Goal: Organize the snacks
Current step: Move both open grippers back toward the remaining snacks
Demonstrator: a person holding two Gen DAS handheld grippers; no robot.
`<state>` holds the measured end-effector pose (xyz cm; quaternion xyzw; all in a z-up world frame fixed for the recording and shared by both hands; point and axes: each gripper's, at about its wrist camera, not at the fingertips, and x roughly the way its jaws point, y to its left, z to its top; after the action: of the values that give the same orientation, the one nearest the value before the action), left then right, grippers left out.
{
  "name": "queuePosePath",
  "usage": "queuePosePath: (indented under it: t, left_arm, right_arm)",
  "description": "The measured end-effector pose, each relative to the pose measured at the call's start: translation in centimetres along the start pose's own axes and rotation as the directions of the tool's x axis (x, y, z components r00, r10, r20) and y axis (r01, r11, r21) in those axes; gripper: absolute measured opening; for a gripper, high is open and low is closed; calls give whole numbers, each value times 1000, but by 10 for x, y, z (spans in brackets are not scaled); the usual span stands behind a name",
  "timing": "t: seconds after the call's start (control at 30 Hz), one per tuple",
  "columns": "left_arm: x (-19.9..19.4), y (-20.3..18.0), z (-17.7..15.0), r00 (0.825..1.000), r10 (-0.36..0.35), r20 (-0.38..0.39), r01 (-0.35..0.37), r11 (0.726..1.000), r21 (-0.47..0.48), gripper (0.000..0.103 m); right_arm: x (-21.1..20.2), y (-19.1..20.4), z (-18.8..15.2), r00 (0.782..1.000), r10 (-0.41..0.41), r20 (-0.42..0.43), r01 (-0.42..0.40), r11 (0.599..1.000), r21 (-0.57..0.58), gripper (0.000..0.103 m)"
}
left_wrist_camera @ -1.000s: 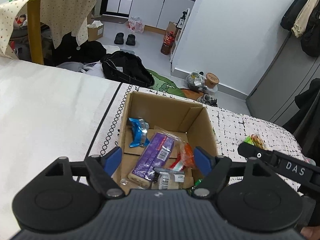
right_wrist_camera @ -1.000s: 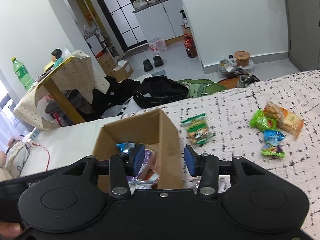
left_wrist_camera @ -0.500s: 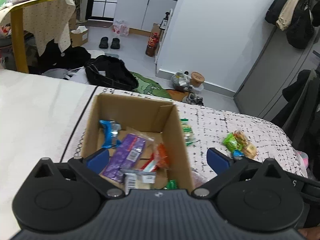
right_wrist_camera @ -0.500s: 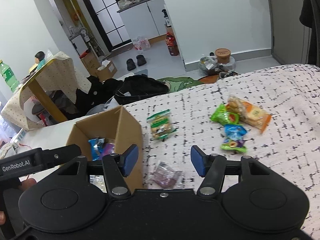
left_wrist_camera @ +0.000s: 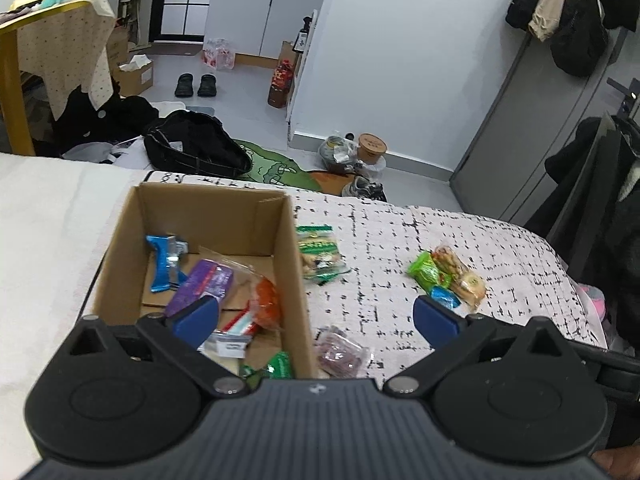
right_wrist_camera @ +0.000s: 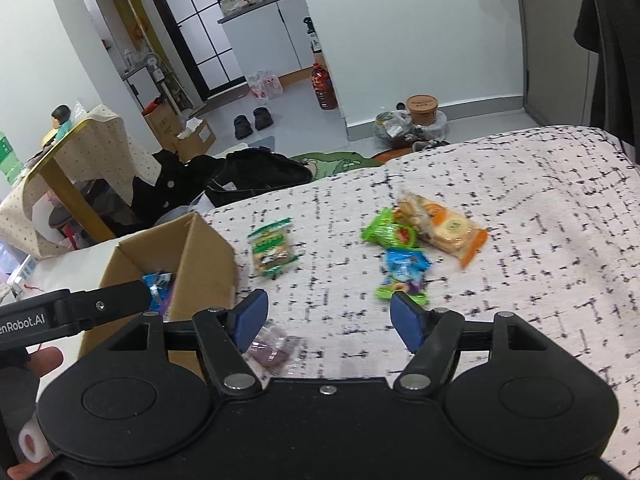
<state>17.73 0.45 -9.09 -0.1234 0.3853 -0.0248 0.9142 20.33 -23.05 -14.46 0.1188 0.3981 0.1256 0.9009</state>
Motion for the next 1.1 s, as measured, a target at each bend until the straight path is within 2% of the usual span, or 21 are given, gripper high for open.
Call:
queuePosePath:
  t: [0.27, 0.5, 0.63, 0.87, 1.1]
  left_arm:
    - [0, -31, 0, 999, -25, 25, 23, 998, 63, 102]
    - [9, -52, -2, 999, -54, 7, 53, 994, 97, 100]
    - [18, -61, -5, 998, -57, -17, 59, 993, 98, 95]
    - [36, -72, -10, 998, -22, -56, 28, 995, 101, 88]
    - [55, -77, -12, 990, 44, -133, -32, 995, 93, 74]
  right_arm:
    - [-5, -28, 1, 1000, -23, 4, 23, 999, 24, 69]
    - [-5, -46, 5, 1000, -23, 11, 23, 999, 45, 69]
    - [-4, -56, 6, 1000, -17, 8, 17, 998, 54, 69]
    - [4, -77, 6, 1000, 2, -5, -1, 998, 69, 69]
    - [23, -89, 9, 999, 49, -11, -49, 998, 45, 69]
